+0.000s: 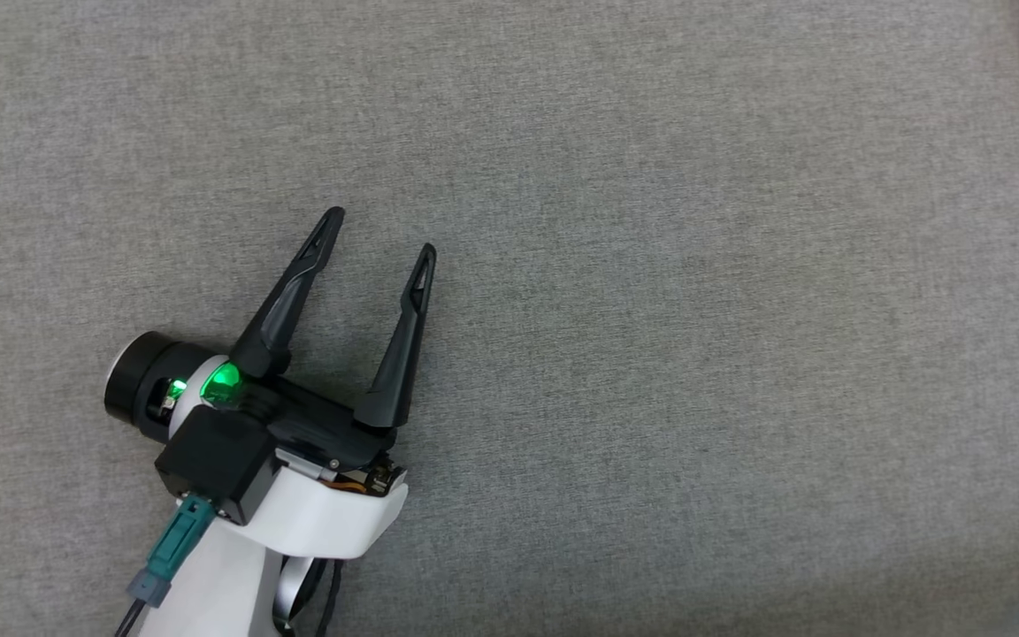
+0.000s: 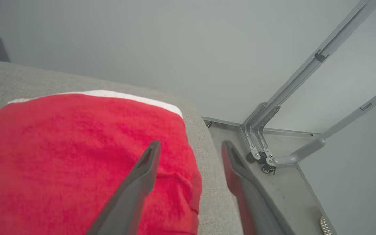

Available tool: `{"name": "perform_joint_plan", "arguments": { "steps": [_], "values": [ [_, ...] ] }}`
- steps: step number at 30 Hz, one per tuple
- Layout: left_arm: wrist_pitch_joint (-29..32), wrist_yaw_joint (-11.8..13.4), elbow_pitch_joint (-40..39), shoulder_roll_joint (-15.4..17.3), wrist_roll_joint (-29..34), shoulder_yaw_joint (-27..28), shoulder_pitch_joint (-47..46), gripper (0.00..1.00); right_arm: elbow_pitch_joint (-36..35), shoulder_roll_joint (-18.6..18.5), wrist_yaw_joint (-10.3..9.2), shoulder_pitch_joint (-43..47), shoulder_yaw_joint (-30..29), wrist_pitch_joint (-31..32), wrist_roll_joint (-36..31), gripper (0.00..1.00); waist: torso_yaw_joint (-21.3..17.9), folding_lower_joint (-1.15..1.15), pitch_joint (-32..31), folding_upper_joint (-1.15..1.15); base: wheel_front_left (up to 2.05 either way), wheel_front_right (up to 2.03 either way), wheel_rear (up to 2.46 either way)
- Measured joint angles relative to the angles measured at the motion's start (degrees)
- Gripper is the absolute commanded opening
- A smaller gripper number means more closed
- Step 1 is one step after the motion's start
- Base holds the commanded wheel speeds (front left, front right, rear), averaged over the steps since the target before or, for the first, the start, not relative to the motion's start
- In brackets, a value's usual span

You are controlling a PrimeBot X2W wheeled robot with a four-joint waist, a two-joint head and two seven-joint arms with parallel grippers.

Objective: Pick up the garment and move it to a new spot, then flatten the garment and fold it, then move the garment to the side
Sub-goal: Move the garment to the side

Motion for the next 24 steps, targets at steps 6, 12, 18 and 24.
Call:
{"name": "perform_joint_plan", "arguments": {
  "steps": [6, 12, 18, 24],
  "values": [
    [0.1, -0.3, 1.1, -0.9, -1.5, -0.7, -0.9, 1.0, 4.1, 2.8, 0.0, -2.2, -7.2, -4.2, -14.6, 1.0, 2.4, 0.0, -0.8, 0.0, 0.0, 0.0, 0.0],
    [0.5, 0.1, 3.3, -1.1, -3.4, -0.2, 1.9, 1.0, -1.9, 15.4, 0.01, 3.5, -7.0, -5.3, -20.6, 1.0, 4.5, 0.0, -5.4, 0.0, 0.0, 0.0, 0.0],
    [0.5, 2.7, 3.9, -1.2, -6.3, -1.2, 5.5, 1.0, -7.7, 23.7, 0.01, 11.7, -3.3, -5.4, -19.0, 1.0, 7.1, 0.0, -12.1, 0.0, 0.0, 0.0, 0.0],
    [0.5, 6.1, 4.1, -1.2, -8.6, -0.7, 10.6, 1.0, -13.2, 30.3, 0.01, 19.5, 1.3, -5.4, -16.0, 1.0, 9.5, 0.0, -19.5, 0.0, 0.0, 0.0, 0.0]
  ]
}}
